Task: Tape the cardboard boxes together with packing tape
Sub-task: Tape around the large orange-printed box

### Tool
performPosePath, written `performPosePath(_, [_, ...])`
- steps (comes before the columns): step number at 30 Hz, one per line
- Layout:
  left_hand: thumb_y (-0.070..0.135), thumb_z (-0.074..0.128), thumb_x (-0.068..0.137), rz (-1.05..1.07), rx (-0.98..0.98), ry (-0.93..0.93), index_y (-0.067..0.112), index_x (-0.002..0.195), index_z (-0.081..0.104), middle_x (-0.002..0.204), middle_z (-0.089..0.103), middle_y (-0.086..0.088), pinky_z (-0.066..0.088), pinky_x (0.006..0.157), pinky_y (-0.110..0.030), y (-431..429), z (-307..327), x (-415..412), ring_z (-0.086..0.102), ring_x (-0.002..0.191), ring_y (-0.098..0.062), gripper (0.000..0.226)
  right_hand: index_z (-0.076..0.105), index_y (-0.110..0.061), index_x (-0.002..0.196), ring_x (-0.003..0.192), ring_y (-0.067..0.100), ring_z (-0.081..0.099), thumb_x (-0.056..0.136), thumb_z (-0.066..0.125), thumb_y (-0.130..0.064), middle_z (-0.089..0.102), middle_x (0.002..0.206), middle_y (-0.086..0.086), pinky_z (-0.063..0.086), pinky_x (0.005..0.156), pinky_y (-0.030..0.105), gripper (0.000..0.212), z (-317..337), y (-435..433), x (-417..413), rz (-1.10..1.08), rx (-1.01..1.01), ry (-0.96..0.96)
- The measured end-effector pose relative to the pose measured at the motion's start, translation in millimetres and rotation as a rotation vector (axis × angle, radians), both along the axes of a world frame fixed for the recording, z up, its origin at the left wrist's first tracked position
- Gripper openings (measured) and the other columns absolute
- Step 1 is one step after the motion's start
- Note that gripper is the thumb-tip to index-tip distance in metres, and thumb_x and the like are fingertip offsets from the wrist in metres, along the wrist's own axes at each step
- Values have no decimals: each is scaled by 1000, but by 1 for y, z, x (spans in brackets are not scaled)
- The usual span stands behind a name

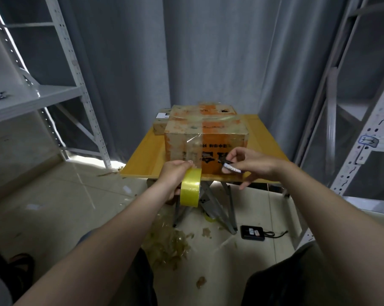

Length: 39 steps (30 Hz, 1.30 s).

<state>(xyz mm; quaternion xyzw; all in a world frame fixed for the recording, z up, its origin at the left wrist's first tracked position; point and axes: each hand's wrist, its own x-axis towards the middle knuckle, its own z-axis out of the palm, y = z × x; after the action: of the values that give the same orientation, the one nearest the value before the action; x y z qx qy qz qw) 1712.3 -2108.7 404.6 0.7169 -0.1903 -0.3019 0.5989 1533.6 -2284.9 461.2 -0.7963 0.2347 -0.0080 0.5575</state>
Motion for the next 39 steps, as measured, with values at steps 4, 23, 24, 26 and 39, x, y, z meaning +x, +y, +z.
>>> performPosePath(4, [38, 68, 99, -11, 3, -25, 19, 100, 75, 56, 66, 6, 42, 41, -21, 0, 0, 0, 60, 43, -10, 20, 55, -12, 119, 92, 23, 61, 74, 92, -24, 55, 112, 7, 65, 76, 48, 60, 12, -6, 2, -19, -48, 109])
performPosePath(23, [31, 63, 102, -38, -9, 23, 16, 97, 72, 65, 63, 2, 37, 37, -14, 1, 3, -4, 59, 44, -10, 18, 75, -9, 87, 65, 14, 61, 67, 93, -25, 63, 70, 3, 62, 66, 29, 31, 24, -15, 43, 68, -9, 245])
performPosePath(24, [32, 64, 102, -37, -6, 27, 15, 99, 72, 66, 63, 1, 37, 36, -15, 1, 4, -3, 59, 46, -10, 19, 77, -10, 82, 63, 13, 61, 68, 92, -25, 63, 66, 1, 62, 64, 28, 26, 22, -16, 44, 61, -24, 247])
performPosePath(26, [33, 64, 102, -36, 9, 28, 16, 104, 73, 73, 66, -1, 41, 39, -17, 1, 3, -3, 63, 56, -15, 19, 81, -12, 74, 60, 11, 62, 68, 93, -22, 65, 64, 1, 61, 61, 27, 17, 20, -18, 47, 34, -60, 243])
performPosePath(39, [31, 69, 98, -96, 194, 26, 17, 111, 72, 76, 66, -4, 49, 44, -24, 7, -9, 4, 64, 66, -22, 20, 77, -9, 85, 75, 26, 71, 70, 95, -14, 70, 98, 14, 63, 56, 32, 23, 2, -3, 55, 29, -244, 250])
